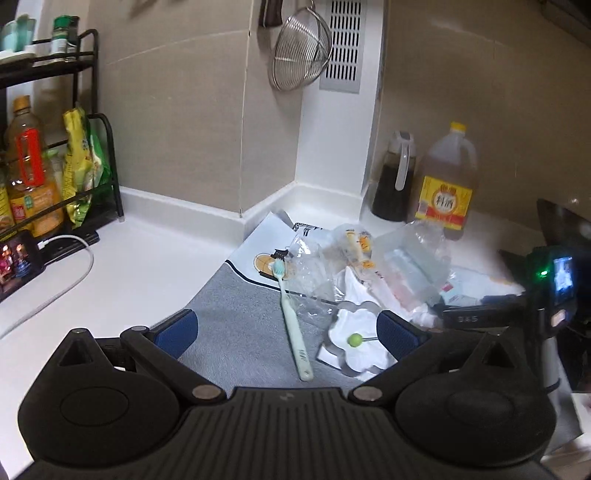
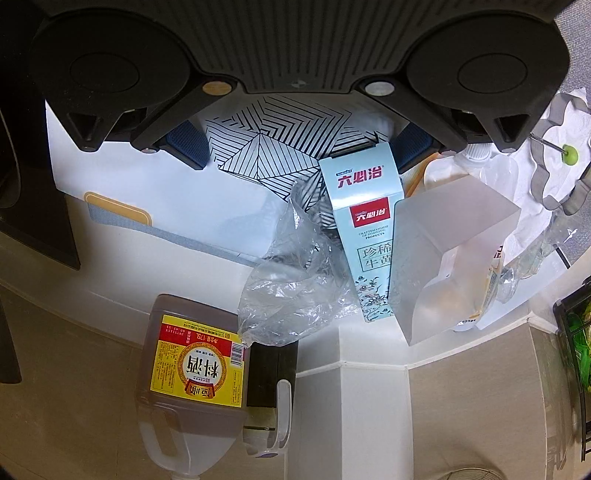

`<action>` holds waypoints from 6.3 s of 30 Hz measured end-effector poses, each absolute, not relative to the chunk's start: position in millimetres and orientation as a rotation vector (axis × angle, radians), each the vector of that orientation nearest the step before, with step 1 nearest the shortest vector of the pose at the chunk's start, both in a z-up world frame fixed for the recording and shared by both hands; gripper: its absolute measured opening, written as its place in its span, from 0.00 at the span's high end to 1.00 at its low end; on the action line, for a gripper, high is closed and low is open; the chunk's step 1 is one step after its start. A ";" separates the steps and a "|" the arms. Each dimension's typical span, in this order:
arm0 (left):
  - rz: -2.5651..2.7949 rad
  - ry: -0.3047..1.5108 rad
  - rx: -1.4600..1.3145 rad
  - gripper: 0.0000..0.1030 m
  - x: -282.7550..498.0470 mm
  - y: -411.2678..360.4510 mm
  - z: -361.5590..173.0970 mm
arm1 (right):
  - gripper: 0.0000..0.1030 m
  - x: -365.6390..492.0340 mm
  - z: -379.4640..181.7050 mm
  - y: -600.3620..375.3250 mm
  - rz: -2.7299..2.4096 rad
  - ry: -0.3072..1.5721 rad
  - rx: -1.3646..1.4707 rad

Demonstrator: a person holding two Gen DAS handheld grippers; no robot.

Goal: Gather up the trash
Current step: 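Reach the left tool to the green toothbrush while the right tool approaches the white plastic box, then close the left tool on the toothbrush while the right tool grasps the white plastic box, then carry the toothbrush and white box down toward the cabinet bin with both tools, then lower both tools with their items over the bin opening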

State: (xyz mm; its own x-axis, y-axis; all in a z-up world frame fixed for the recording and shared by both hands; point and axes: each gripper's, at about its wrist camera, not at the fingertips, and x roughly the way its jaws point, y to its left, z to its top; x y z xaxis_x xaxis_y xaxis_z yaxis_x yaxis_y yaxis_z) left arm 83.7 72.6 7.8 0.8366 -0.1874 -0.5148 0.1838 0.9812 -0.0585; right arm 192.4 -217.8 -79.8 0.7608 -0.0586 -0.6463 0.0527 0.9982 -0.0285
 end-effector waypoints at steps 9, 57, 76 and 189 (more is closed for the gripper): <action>-0.179 0.603 -0.064 0.00 77.5 79.4 6.3 | 0.00 193.0 -79.8 -217.2 -0.065 0.703 -0.007; -0.221 0.799 0.000 0.90 172.5 62.3 -42.8 | 1.00 163.2 -31.4 -180.6 0.188 0.456 0.015; -0.210 0.817 0.022 0.90 126.7 75.1 -40.1 | 0.99 93.2 -34.7 -202.7 0.141 0.543 0.017; -0.157 0.938 -0.021 0.87 -71.6 121.0 -166.0 | 0.99 -22.2 -169.9 -83.9 0.492 0.865 -0.032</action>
State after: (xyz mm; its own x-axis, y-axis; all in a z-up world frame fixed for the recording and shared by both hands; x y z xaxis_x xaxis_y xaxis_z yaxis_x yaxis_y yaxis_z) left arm -71.6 121.0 -166.0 0.5807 -0.1438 -0.8013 0.1256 0.9883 -0.0863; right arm -22.2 -83.9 -169.9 0.5447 0.4020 -0.7360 -0.4274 0.8882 0.1688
